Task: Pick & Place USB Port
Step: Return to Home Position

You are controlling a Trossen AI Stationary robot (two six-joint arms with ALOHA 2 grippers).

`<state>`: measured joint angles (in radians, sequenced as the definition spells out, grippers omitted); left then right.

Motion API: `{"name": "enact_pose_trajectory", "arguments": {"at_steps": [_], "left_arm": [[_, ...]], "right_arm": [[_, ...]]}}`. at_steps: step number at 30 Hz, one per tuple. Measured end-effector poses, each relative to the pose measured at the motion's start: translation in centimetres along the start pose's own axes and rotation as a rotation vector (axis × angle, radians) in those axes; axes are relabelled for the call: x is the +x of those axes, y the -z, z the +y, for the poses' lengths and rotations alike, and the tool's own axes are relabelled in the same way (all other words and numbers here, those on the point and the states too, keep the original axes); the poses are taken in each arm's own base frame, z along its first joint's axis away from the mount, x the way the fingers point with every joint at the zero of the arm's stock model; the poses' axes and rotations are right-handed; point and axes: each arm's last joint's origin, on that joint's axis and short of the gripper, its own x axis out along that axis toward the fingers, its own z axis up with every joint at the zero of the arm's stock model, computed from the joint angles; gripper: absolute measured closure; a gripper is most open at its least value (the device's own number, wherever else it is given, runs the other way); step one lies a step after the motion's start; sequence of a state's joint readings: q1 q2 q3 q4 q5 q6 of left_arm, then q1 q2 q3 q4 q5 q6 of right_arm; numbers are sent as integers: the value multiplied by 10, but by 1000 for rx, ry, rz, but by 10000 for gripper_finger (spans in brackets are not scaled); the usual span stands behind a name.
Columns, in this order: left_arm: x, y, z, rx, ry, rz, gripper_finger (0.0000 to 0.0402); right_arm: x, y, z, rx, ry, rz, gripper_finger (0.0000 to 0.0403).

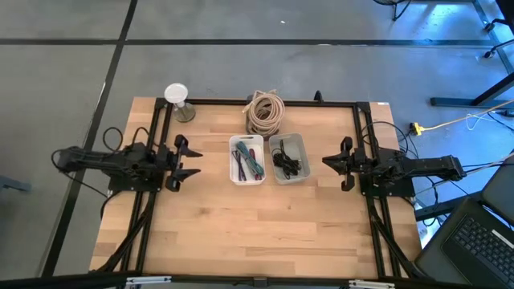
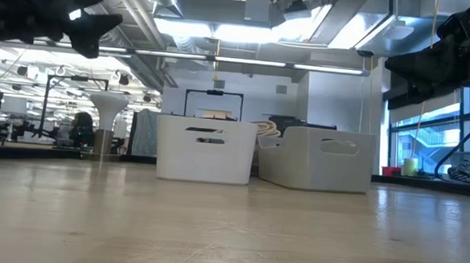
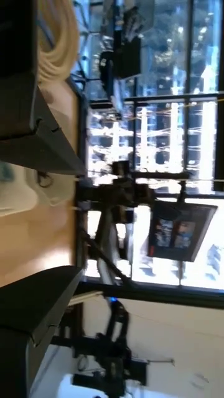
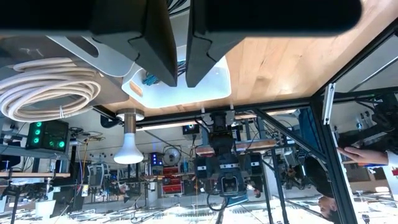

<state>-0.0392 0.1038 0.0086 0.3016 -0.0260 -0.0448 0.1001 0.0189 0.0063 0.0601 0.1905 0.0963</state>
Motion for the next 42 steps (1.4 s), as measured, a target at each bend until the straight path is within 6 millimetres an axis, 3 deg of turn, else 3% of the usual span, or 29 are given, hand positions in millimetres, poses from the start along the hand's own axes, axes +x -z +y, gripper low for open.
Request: {"name": "enact_pose_trajectory", "arguments": {"at_steps": [7,42], "left_arm": [[-7,8,3,36,-35,81,158],[-7,9,5,42,-57,88,158]], "right_arm": [[0,0,0,0,0,1,366],[0,0,0,0,0,0,366]]}}
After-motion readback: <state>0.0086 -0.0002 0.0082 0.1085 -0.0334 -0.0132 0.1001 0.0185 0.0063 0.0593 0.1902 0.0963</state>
